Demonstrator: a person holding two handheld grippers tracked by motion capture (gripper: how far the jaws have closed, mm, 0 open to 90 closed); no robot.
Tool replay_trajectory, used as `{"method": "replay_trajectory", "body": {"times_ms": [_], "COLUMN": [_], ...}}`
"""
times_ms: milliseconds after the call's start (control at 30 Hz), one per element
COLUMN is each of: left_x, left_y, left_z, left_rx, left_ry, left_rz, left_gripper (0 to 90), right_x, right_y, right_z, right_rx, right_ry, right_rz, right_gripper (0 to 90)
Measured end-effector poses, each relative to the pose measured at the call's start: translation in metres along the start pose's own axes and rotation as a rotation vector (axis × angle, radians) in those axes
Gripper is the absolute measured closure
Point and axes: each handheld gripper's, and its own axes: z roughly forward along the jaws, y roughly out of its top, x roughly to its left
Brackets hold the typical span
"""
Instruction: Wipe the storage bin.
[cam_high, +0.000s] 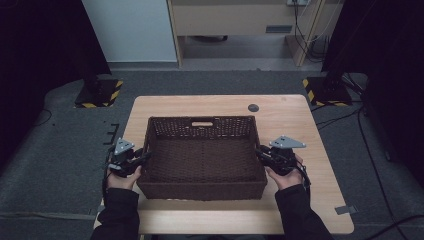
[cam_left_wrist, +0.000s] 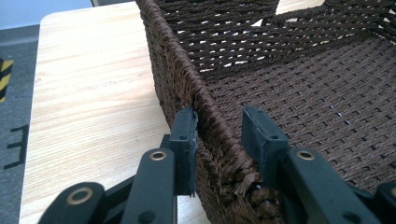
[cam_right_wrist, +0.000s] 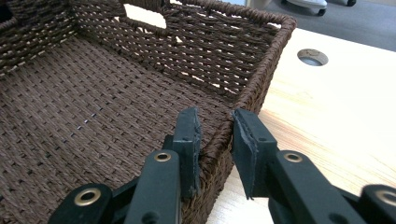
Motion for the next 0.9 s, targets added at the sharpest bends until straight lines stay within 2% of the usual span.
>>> {"method": "replay_trajectory", "body": {"times_ms": [67, 167, 367, 600, 900], "left_x": [-0.001, -0.001, 0.000, 0.001, 0.001], "left_y": [0.001, 0.001, 0.001, 0.001, 0.001], "left_z": [0.000, 0.000, 0.001, 0.001, 0.001], "left_rx": [0.003, 0.003, 0.001, 0.003, 0.002], "left_ry": [0.010, 0.006, 0.007, 0.006, 0.005], "left_rz": [0.016, 0.013, 0.006, 0.000, 0.000], "left_gripper": [65.4, 65.0, 64.8, 64.8, 64.8], "right_x": [-0.003, -0.007, -0.024, -0.047, -0.062], "right_y": [0.001, 0.002, 0.000, -0.014, -0.037], "right_z": [0.000, -0.003, -0.016, -0.029, -0.031], "right_rx": [-0.017, -0.043, -0.077, -0.048, 0.018], "right_ry": [-0.003, -0.002, -0.055, -0.134, -0.187], "right_rz": [0.014, 0.026, 0.051, 0.068, 0.085], "right_gripper": [61.5, 57.0, 48.3, 41.6, 39.8]}}
